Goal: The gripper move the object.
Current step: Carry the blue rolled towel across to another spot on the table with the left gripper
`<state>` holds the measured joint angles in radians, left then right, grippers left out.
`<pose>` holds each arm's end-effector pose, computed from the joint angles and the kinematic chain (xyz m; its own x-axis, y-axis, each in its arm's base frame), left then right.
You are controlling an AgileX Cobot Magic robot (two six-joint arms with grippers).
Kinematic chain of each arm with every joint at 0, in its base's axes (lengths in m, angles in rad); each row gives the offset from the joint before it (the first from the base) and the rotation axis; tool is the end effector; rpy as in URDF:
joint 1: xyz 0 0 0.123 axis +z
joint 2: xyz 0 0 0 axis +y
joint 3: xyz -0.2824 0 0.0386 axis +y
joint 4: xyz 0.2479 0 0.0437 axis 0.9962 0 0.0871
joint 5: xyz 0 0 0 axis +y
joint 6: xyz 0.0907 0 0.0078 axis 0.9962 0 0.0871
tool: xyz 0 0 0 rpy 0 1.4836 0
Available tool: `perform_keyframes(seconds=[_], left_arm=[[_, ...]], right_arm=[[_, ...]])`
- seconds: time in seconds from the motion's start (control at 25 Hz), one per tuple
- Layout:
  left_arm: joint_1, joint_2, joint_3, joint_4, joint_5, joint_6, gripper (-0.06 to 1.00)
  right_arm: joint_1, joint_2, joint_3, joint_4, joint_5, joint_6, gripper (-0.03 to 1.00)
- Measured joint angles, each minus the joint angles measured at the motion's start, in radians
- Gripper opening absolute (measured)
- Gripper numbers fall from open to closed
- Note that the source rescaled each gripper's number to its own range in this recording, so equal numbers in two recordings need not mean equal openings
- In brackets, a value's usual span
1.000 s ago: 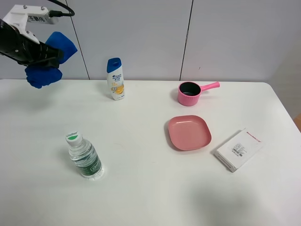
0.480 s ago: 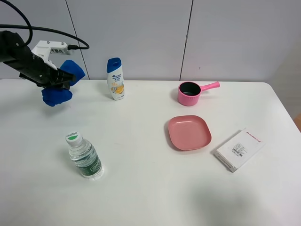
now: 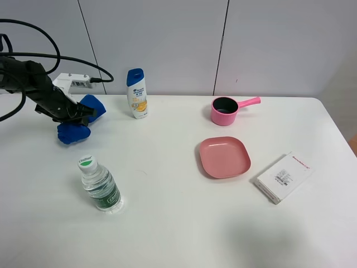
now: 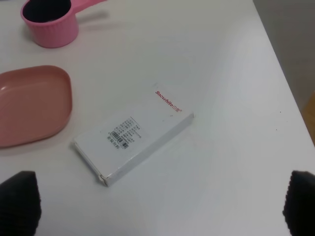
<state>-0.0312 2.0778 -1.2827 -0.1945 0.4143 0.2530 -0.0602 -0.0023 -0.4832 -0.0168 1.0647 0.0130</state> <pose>0.4150 -0.0201 0.1232 -0.8902 0.1021 -0.4440 0.1320 0.9906 -0.0369 -0.0035 -0.0011 0.2722 -0.4711 0.0333 -0.8814 0.0754 0.9972 -0.0027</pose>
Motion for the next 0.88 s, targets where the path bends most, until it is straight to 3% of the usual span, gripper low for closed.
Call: perform_keyframes(seconds=[0.28,0.36,0.48,0.56,0.68,0.88], left_arm=[[0.0,0.025,0.0,-0.001,0.011,0.021,0.03],[0.0,0.025,0.0,-0.001,0.011,0.021,0.25],[0.0,0.025,0.0,-0.001,-0.005,0.021,0.8],[0.0,0.025,0.0,0.0,-0.035,0.021,0.93],[0.0,0.018,0.0,0.0,-0.042,0.001,0.98],[0.0,-0.013,0.0,0.0,-0.037,-0.009,0.99]], right_arm=[[0.0,0.0,0.0,0.0,0.0,0.0,1.0],[0.0,0.0,0.0,0.0,0.0,0.0,1.0],[0.0,0.0,0.0,0.0,0.0,0.0,1.0],[0.0,0.0,0.0,0.0,0.0,0.0,1.0],[0.0,0.0,0.0,0.0,0.0,0.0,1.0],[0.0,0.0,0.0,0.0,0.0,0.0,1.0]])
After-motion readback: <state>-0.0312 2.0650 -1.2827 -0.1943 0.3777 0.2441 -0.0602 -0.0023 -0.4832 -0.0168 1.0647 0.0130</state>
